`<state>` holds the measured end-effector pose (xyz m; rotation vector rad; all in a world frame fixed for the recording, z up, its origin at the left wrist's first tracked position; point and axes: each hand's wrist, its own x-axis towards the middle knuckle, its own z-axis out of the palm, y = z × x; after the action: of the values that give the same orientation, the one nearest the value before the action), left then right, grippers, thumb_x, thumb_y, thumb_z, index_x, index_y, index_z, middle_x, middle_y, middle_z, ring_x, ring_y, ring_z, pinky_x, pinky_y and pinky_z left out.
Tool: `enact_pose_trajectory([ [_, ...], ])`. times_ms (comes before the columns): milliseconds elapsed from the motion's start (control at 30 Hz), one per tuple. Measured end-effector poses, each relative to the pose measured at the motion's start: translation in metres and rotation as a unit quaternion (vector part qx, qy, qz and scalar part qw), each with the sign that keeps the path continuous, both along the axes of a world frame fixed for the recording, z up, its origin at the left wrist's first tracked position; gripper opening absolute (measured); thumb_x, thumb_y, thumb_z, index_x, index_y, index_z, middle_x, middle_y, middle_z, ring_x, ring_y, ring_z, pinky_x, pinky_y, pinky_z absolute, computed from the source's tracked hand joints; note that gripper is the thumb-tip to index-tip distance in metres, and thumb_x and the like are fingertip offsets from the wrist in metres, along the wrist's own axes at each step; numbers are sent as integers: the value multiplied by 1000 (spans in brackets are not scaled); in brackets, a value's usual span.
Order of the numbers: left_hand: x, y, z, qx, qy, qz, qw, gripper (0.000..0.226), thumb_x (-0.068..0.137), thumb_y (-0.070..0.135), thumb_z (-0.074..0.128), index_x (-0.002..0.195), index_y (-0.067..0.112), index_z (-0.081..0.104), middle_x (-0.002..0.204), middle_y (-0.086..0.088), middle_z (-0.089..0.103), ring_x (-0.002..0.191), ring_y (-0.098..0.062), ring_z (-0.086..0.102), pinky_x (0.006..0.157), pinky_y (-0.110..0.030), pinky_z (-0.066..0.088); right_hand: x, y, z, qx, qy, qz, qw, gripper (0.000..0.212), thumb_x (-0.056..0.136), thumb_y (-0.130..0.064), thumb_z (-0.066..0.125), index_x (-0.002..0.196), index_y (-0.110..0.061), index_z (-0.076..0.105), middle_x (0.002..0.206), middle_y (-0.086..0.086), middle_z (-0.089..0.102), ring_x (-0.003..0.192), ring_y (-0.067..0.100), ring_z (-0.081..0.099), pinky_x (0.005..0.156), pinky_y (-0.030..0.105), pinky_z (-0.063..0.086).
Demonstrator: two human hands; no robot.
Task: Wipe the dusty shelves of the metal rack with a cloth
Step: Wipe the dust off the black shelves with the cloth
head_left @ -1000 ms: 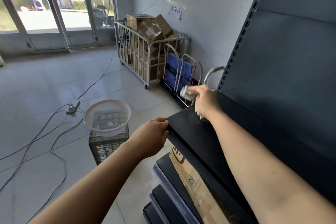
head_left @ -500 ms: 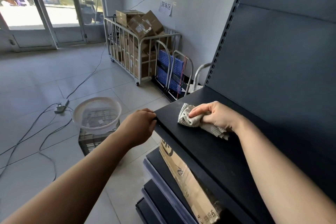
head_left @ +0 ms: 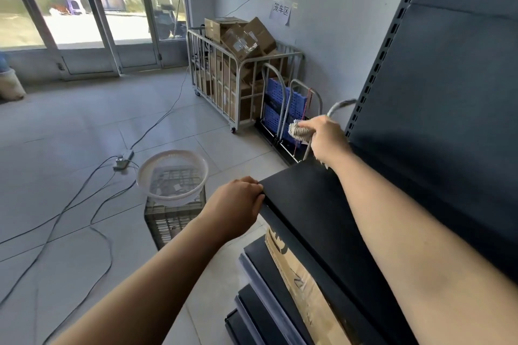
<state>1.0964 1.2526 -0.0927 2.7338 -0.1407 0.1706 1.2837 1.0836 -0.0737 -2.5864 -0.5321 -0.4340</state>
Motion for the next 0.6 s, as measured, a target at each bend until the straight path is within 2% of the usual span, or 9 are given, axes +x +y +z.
enact_pose_trajectory([
  [33,0,1,0,-1,-3,0,1000,31,98,26,42,112,16,68,123,1,62,109,-17,59,92,-28,45,5,-2,0,27,-30,-11,999,52,84,11,41,118,-19,66,124,11,60,112,30,56,101,44,45],
  [67,0,1,-1,-3,-6,0,1000,31,98,26,42,113,16,68,123,1,62,109,-16,58,92,-28,45,8,-4,-1,16,-20,-7,1000,53,84,12,41,117,-21,66,123,10,60,111,30,56,101,43,46],
  [133,0,1,-1,-6,-5,-2,1000,31,98,26,42,114,16,68,123,1,62,109,-16,58,93,-28,45,3,-7,-13,-79,82,21,993,60,82,11,39,113,-32,67,121,7,61,102,29,58,93,38,50],
  [167,0,1,-1,-5,-3,-3,1000,31,98,25,43,113,16,68,122,1,62,109,-16,58,93,-28,45,1,-9,-20,-85,101,22,991,62,81,11,38,113,-33,67,120,7,61,101,28,59,91,35,50],
  [267,2,2,-1,-2,-1,-5,1000,31,98,25,42,112,15,68,120,0,63,106,-16,59,92,-30,48,-7,-14,-31,13,40,-13,999,57,82,11,38,119,-23,66,122,11,60,112,30,55,99,32,43],
  [367,2,2,-2,2,-1,-9,1000,31,98,25,42,110,14,68,118,0,63,103,-17,60,90,-33,50,-13,-25,-28,45,58,-14,997,53,85,7,39,122,-21,63,126,12,59,116,30,55,102,29,40],
  [467,0,3,-2,-4,-5,-12,1000,30,98,24,43,112,13,67,120,0,63,103,-18,60,89,-31,50,-14,-54,-15,155,5,-147,977,47,87,1,41,128,-13,58,125,21,58,114,35,53,100,30,39],
  [533,-1,4,-2,-7,-8,-15,1000,30,98,24,43,112,13,67,120,-1,63,103,-18,61,89,-30,49,-18,-82,-17,130,41,-252,958,45,91,-12,41,134,-20,52,128,23,53,117,40,48,100,35,39],
  [600,-1,4,-2,-7,-10,-18,1000,30,97,24,44,113,14,67,121,0,63,103,-18,61,89,-30,49,-27,-99,-26,61,122,-300,944,47,93,-23,38,140,-24,43,135,22,47,122,41,43,103,37,35],
])
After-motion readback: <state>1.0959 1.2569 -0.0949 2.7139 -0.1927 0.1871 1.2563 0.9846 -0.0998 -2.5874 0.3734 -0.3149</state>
